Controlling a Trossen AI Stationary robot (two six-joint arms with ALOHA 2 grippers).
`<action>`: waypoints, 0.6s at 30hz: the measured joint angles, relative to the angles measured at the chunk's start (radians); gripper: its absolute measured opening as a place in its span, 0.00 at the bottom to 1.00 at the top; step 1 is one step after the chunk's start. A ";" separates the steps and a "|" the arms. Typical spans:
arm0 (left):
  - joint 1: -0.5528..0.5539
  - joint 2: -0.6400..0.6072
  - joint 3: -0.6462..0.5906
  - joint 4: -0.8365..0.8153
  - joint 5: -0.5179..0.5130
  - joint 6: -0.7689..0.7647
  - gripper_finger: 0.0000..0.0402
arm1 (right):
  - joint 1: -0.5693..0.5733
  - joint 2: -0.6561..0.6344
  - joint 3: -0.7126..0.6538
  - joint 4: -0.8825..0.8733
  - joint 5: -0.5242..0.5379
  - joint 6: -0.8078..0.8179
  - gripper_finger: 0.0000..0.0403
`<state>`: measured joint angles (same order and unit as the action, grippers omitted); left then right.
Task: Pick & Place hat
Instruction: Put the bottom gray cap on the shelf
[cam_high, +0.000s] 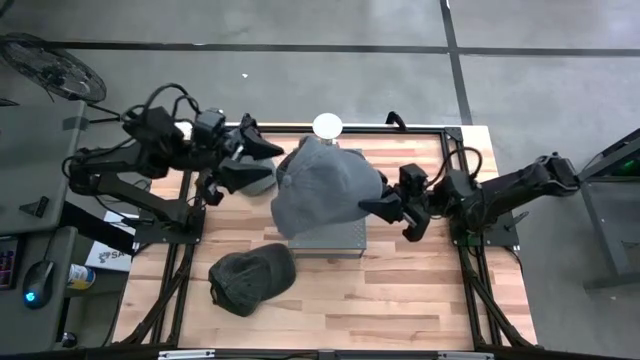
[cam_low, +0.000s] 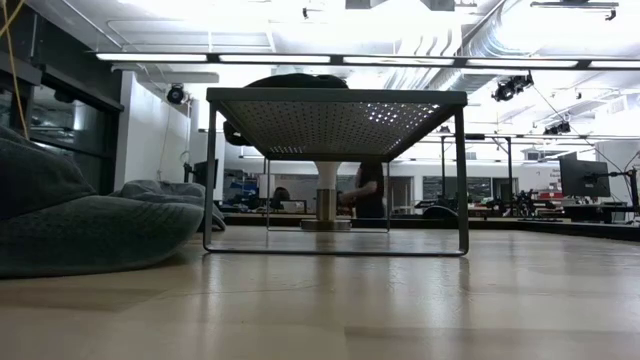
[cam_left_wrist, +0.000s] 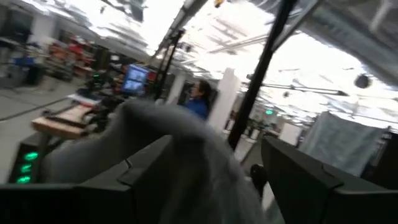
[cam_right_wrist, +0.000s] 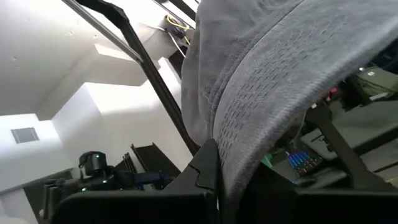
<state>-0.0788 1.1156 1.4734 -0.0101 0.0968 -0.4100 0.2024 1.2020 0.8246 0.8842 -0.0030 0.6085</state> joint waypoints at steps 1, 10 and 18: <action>0.000 -0.012 0.000 -0.021 -0.015 0.005 0.61 | 0.000 -0.019 0.000 -0.027 0.003 -0.005 0.01; 0.000 -0.125 0.000 -0.162 -0.131 0.040 0.62 | 0.001 -0.182 0.000 -0.438 0.072 0.058 0.01; 0.000 -0.150 0.000 -0.259 -0.193 0.039 0.62 | 0.002 -0.186 -0.001 -0.584 0.091 0.172 0.01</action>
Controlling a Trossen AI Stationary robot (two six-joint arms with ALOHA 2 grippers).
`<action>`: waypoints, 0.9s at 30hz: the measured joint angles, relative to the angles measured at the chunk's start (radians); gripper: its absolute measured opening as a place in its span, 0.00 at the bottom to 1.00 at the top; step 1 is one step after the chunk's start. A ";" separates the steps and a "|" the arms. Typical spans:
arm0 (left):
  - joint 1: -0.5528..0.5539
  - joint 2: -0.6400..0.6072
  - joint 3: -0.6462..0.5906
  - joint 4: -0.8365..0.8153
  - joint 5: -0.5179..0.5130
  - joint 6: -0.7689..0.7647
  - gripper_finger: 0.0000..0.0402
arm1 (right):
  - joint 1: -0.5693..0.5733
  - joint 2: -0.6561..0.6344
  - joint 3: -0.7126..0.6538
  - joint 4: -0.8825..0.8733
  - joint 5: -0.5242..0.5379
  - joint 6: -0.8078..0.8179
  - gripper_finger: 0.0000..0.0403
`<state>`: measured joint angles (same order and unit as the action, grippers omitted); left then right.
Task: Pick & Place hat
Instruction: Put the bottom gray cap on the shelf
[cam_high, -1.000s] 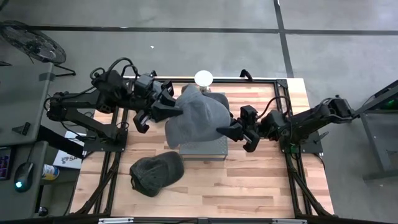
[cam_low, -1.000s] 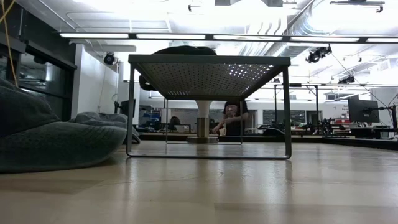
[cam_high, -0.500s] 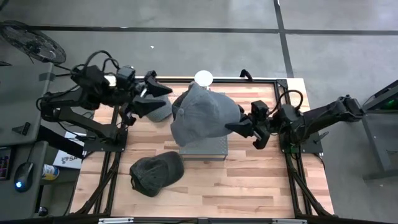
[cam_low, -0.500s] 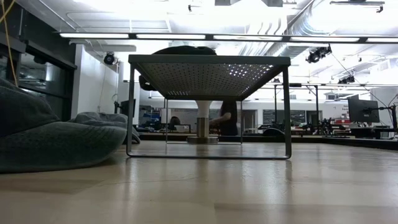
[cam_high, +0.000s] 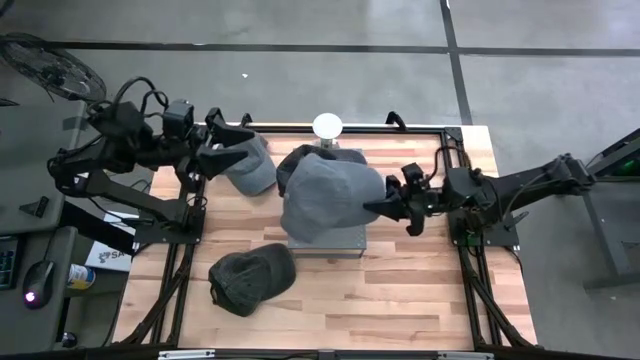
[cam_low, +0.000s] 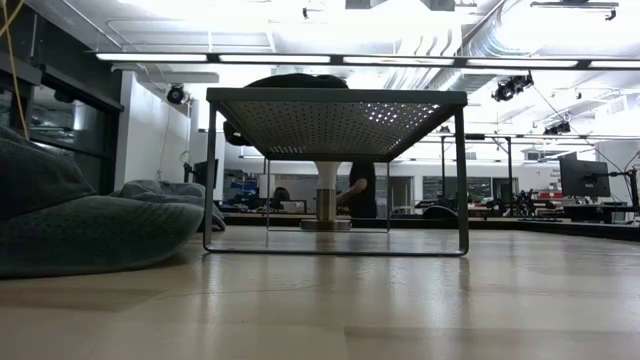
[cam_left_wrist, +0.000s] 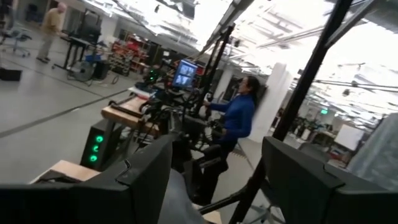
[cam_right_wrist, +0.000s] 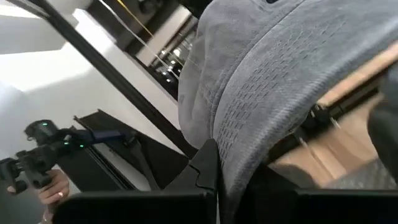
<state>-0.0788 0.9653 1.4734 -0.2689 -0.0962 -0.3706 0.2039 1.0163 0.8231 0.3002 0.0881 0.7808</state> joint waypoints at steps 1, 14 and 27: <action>0.000 0.000 0.000 -0.001 -0.001 0.000 0.62 | 0.000 0.009 -0.002 0.000 0.003 0.019 0.01; 0.000 0.000 0.000 -0.005 -0.020 0.000 0.62 | 0.083 0.050 -0.262 0.412 0.149 0.258 0.01; 0.000 0.001 0.000 -0.022 -0.046 0.000 0.62 | 0.048 0.051 -0.331 0.396 0.070 0.295 0.01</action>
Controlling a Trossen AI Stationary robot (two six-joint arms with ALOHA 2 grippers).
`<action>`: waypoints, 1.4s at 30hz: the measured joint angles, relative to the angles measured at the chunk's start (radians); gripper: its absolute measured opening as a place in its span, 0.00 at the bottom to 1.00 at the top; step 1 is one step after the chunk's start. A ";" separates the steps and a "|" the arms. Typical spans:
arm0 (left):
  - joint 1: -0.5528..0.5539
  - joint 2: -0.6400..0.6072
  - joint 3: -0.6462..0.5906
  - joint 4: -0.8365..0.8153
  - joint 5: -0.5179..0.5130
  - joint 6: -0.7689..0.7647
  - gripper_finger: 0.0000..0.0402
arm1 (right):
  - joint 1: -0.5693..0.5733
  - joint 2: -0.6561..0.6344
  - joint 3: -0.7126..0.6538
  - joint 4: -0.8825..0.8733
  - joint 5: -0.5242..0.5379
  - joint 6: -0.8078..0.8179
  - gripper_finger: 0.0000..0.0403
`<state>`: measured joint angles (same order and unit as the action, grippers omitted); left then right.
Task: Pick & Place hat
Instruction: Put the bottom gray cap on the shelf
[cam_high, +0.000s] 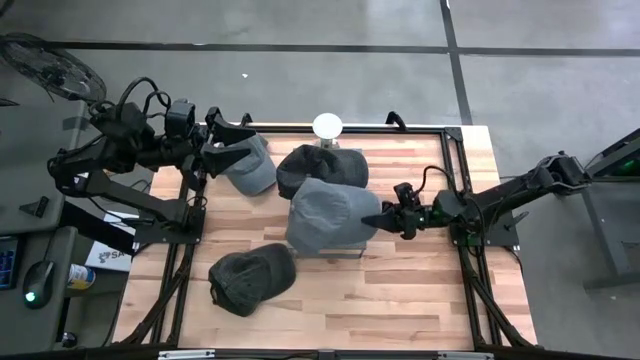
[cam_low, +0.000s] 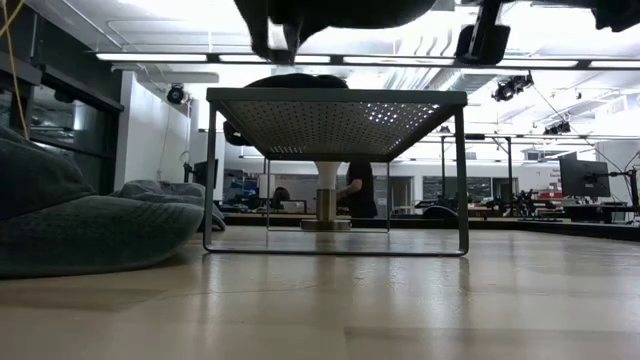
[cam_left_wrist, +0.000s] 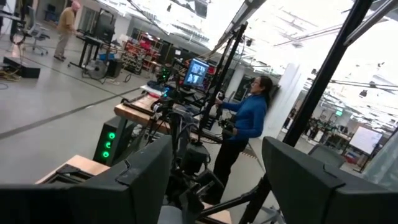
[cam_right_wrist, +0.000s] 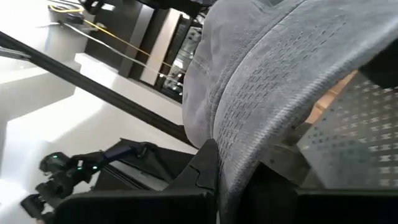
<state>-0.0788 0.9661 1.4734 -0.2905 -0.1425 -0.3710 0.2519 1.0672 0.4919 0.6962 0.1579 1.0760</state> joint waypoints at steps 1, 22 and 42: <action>0.000 0.000 0.000 0.000 0.000 0.000 0.62 | -0.007 0.000 0.000 -0.014 -0.004 0.000 0.01; 0.000 0.000 0.000 0.003 -0.010 -0.004 0.62 | -0.051 0.131 0.000 -0.045 -0.004 0.053 0.01; 0.000 0.019 0.000 0.002 0.002 -0.004 0.62 | -0.051 0.131 0.000 -0.136 -0.010 0.050 0.11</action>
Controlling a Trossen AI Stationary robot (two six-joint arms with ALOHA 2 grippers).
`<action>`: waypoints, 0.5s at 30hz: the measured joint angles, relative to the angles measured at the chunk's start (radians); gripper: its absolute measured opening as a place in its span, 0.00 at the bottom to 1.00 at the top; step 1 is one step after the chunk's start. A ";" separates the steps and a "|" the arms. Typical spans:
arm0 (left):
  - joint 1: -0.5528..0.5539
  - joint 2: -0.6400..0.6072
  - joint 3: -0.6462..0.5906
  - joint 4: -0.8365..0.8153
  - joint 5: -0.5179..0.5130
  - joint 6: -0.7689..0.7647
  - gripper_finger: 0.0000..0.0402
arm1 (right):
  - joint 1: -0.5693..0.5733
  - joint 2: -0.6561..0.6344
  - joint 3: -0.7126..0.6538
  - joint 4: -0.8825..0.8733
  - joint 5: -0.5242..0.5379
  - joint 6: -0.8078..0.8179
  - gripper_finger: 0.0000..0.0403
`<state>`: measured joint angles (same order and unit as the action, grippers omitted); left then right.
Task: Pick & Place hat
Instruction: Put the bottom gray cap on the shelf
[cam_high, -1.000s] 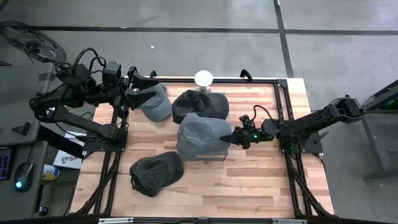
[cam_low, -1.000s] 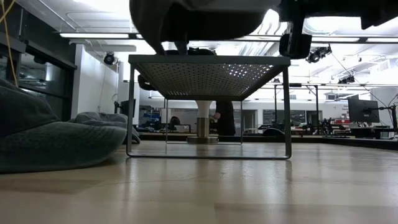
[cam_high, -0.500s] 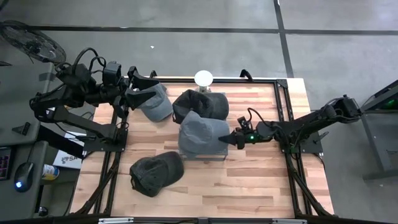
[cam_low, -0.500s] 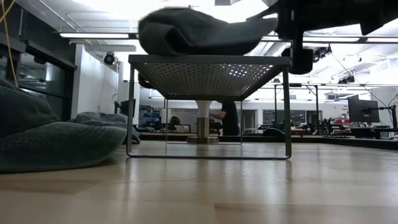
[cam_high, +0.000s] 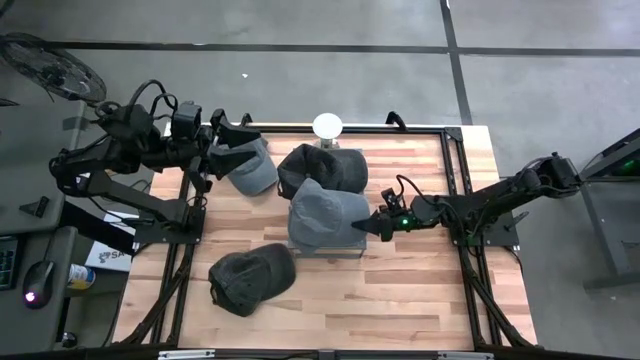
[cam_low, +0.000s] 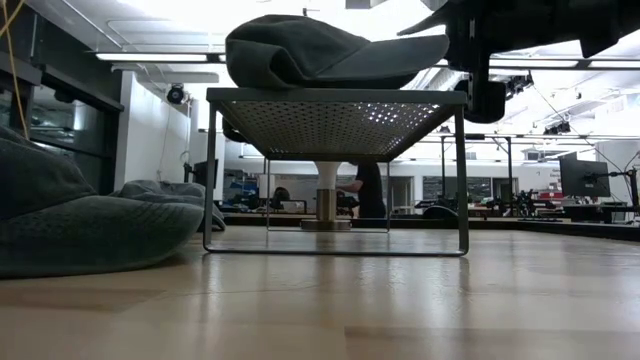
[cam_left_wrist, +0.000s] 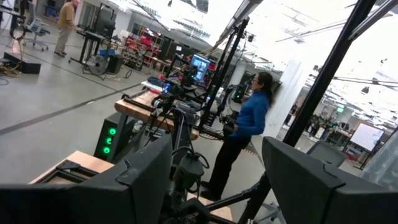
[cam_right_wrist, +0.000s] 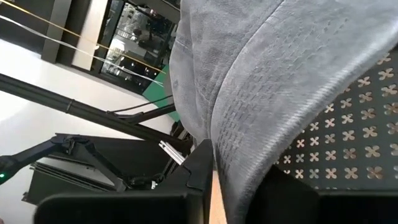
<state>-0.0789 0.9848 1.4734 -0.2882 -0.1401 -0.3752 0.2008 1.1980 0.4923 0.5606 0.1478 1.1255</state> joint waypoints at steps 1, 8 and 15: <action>0.000 0.000 0.000 0.000 0.000 0.000 0.62 | 0.000 0.000 0.000 -0.003 0.000 -0.001 0.13; 0.000 -0.002 0.000 0.001 0.000 -0.001 0.62 | 0.000 0.000 0.000 -0.009 -0.001 0.004 0.28; 0.000 -0.003 0.000 0.001 0.000 -0.002 0.62 | 0.000 0.000 0.000 -0.095 -0.041 0.054 0.41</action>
<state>-0.0788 0.9821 1.4734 -0.2874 -0.1398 -0.3775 0.2005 1.1980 0.4923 0.4658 0.1064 1.1794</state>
